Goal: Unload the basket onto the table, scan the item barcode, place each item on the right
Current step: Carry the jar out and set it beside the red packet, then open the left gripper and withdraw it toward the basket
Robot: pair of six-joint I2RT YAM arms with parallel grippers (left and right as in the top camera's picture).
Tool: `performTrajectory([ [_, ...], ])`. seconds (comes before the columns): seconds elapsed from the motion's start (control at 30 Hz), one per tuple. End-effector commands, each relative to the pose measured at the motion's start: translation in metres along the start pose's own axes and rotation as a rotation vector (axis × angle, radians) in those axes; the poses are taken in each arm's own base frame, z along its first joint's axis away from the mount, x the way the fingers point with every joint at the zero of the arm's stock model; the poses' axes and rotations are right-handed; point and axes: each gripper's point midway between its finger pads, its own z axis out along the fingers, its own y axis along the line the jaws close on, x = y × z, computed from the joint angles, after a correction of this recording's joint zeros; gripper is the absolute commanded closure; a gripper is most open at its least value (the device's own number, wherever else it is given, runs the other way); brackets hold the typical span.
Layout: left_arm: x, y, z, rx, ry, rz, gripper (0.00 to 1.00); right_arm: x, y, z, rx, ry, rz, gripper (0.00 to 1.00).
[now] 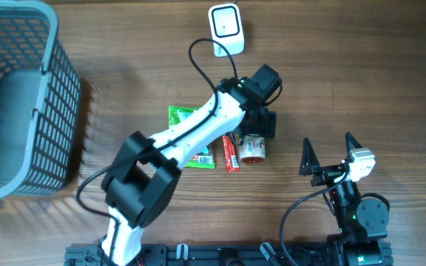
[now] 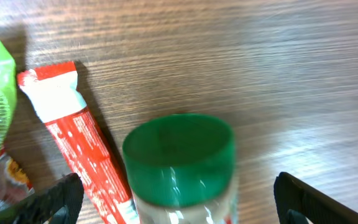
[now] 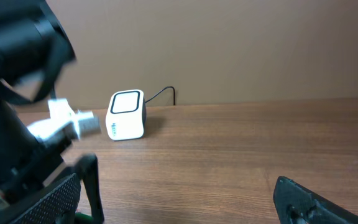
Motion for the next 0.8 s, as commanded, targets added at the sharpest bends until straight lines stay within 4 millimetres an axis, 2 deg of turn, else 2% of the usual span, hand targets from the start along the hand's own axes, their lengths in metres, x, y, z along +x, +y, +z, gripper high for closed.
performTrajectory([
  [0.0,-0.004,-0.011,-0.025,0.051,-0.032,0.005,0.08,-0.002,-0.001,0.000,0.006,-0.008,0.015,0.00],
  [0.23,0.014,-0.020,-0.023,0.078,0.030,0.024,0.14,-0.002,-0.001,0.000,0.006,-0.008,0.015,0.00],
  [0.4,0.015,-0.022,-0.023,0.079,0.030,0.027,0.14,-0.002,-0.001,0.000,0.006,-0.008,0.015,0.00],
  [0.5,0.006,-0.020,-0.029,0.091,0.009,0.014,0.11,-0.002,-0.001,0.000,0.006,-0.008,0.015,0.00],
  [0.57,-0.007,-0.018,-0.044,0.112,-0.031,0.022,0.10,-0.002,-0.001,0.000,0.006,-0.008,0.015,0.00],
  [0.67,-0.031,-0.009,-0.080,0.151,-0.118,0.006,0.09,-0.002,-0.001,0.000,0.006,-0.008,0.015,0.00],
  [0.77,-0.059,0.014,-0.132,0.193,-0.245,-0.036,0.09,-0.002,-0.001,0.000,0.006,-0.008,0.015,0.00],
])
